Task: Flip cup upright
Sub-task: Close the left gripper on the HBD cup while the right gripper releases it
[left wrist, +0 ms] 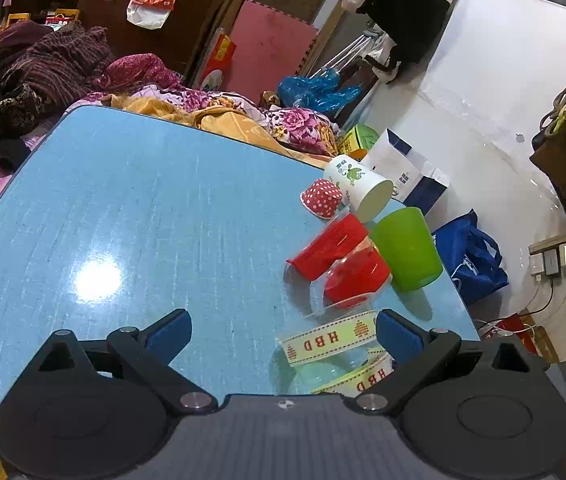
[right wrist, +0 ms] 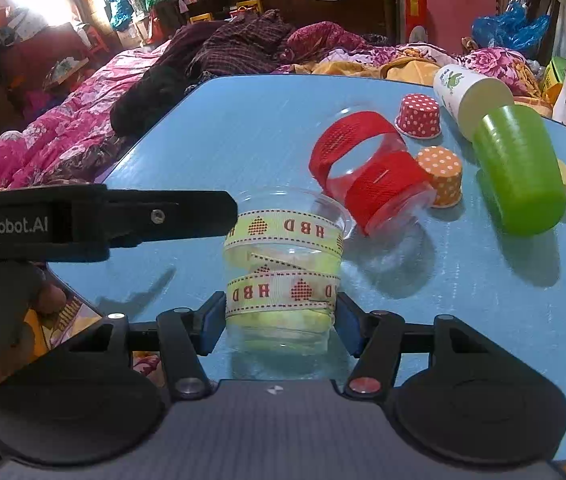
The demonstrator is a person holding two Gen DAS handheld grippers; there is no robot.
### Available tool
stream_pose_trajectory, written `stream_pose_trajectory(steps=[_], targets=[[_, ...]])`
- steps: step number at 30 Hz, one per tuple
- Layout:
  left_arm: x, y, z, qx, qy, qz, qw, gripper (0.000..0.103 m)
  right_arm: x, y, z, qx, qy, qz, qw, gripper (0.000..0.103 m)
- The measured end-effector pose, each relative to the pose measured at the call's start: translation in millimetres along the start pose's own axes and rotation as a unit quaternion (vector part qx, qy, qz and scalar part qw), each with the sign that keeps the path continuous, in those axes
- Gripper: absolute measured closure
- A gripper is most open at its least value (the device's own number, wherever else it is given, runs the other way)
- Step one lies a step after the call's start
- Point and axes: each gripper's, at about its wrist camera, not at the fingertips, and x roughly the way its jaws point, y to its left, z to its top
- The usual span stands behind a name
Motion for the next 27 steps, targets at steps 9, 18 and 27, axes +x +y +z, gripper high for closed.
stream_pose_trajectory(steps=[9,18,27], targets=[[5.6,-1.2,-8.0,0.002,0.021,-0.013,0.9997,0.003,3.6,15.7,-6.0,-0.018,0.011,-0.007,1.0,0.044],[7.0,-3.7,-13.9,0.004,0.03,-0.016,0.9994,0.003,-10.4,14.9,-11.1,-0.041,-0.006,-0.009,0.999,0.021],[15.8,-14.7,-26.9,0.006,0.042,-0.012,0.999,0.004,-21.8,-8.1,-28.1,-0.024,-0.014,0.009,1.0,0.021]])
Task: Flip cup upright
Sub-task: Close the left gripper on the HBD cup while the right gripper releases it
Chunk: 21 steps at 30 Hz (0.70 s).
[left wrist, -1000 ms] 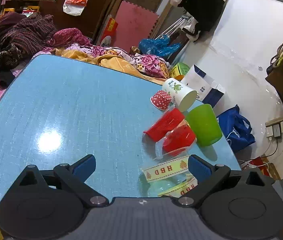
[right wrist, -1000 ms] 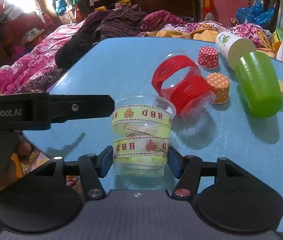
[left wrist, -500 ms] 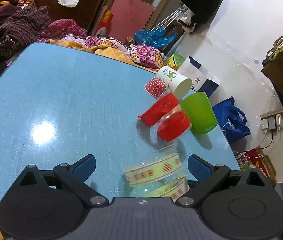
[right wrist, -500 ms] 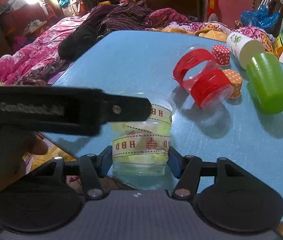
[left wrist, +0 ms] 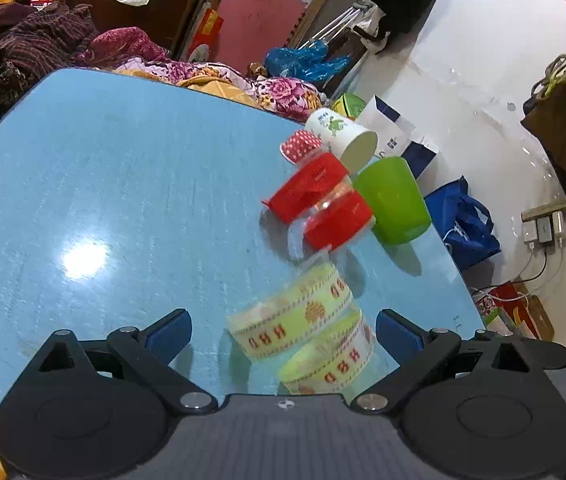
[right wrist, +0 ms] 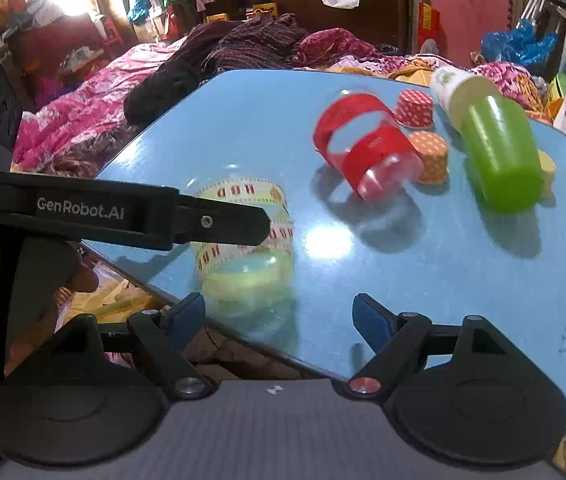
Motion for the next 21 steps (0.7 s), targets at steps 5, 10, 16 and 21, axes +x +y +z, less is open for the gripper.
stream_pose_trajectory(steps=[5,10,16,21], targets=[[6.1,-9.1,-4.1,-0.006,0.003,-0.001,1.0,0.006,-4.5,-0.1,-3.5,-0.011,-0.007,0.014,1.0,0.021],[16.4,-18.8,0.3,-0.005,0.009,0.007,0.9999,0.007,-13.2,-5.1,-14.8,-0.025,-0.009,0.02,0.999,0.021],[28.5,-29.0,4.8,0.011,0.021,0.023,0.9994,0.022,-19.5,-25.1,-25.8,-0.01,-0.013,0.022,1.0,0.021],[22.3,-32.3,6.2,0.037,0.01,0.042,0.9984,0.028,-24.3,-37.8,-32.7,0.003,-0.023,0.028,0.999,0.021]])
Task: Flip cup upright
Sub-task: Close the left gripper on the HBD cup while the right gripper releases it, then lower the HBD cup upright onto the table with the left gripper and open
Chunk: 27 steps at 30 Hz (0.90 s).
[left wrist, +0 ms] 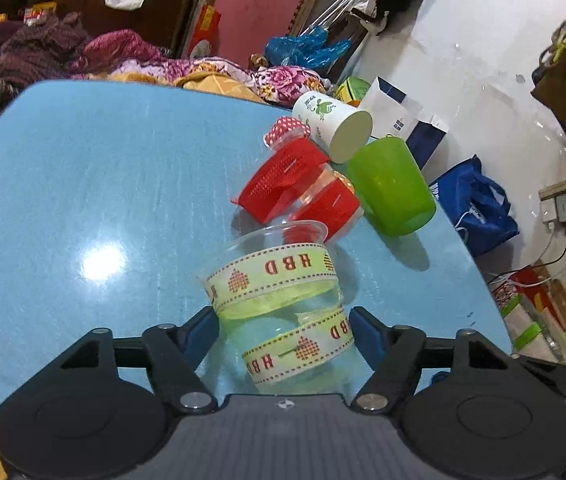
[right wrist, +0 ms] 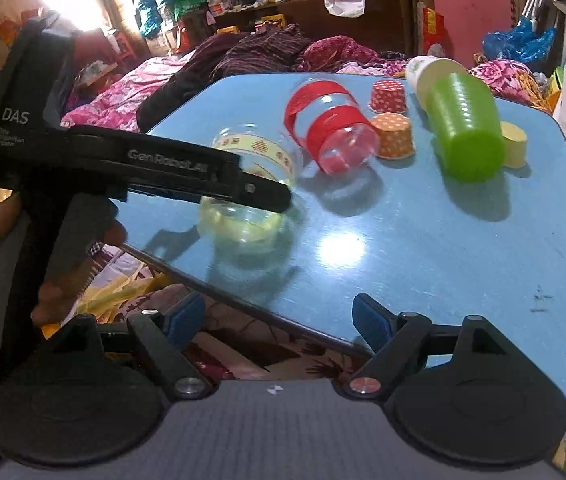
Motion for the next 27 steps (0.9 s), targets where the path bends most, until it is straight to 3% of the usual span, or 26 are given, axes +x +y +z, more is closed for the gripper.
stream_pose_trajectory(steps=[16,18,22,27], targets=[[-20.9,1.9,0.7,0.085,-0.066,0.029,0.9938,0.031,-11.1,-8.3,-6.1,0.016,-0.041,0.034,0.998,0.02],[-24.1,1.3,-3.5,0.098,-0.097,0.036,0.9898,0.031,-11.1,-9.7,-6.8,0.019,-0.045,0.038,0.998,0.02],[-21.4,0.5,-23.4,0.129,-0.17,0.077,0.974,0.032,-12.2,-13.6,-9.5,0.026,-0.06,0.045,0.997,0.02],[-16.8,10.0,-45.6,0.141,-0.232,0.061,0.9604,0.033,-11.0,-21.7,-13.8,0.042,-0.081,0.052,0.994,0.017]])
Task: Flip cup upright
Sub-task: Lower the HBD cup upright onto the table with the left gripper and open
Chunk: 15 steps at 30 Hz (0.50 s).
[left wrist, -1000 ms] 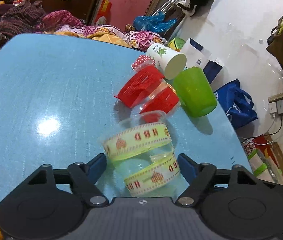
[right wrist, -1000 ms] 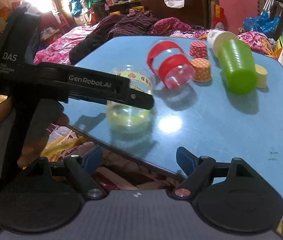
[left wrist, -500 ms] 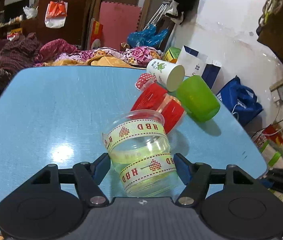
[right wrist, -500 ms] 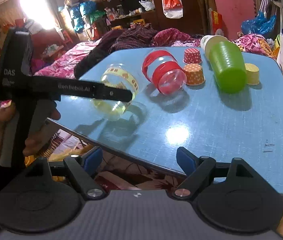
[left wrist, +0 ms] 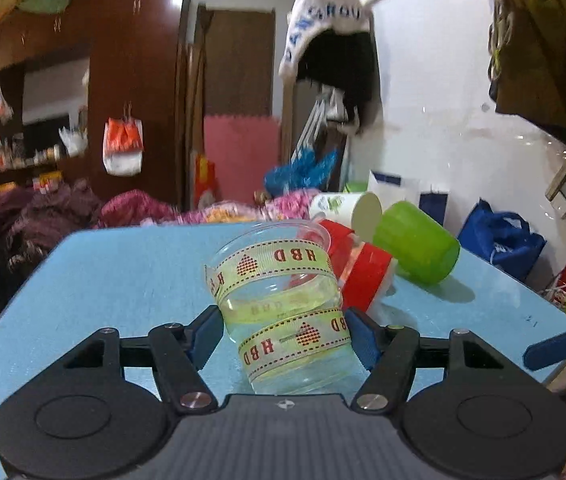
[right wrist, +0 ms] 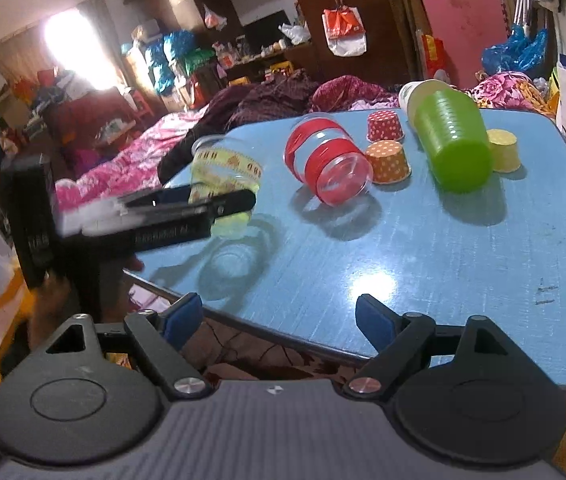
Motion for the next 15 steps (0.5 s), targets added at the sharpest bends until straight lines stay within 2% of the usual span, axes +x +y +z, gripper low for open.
stream_pose_trajectory(steps=[5,7,9,15], targets=[[-13.8,-0.9,-18.4,0.018,-0.063,0.007,0.9978,0.033,-0.6,-3.9,-6.2,0.003,-0.041,-0.02,0.999,0.016],[-17.1,0.5,-28.3,0.015,-0.078,0.007,0.9968,0.035,-1.3,-4.5,-7.7,0.002,-0.056,-0.019,0.998,0.005],[-19.0,2.0,-37.3,0.02,-0.09,0.005,0.9958,0.041,-1.5,-4.0,-9.8,-0.003,-0.076,-0.012,0.997,0.001],[-29.2,-1.7,-50.0,0.034,-0.121,0.004,0.9921,0.041,0.4,-2.9,-9.3,-0.005,-0.098,-0.008,0.995,0.001]])
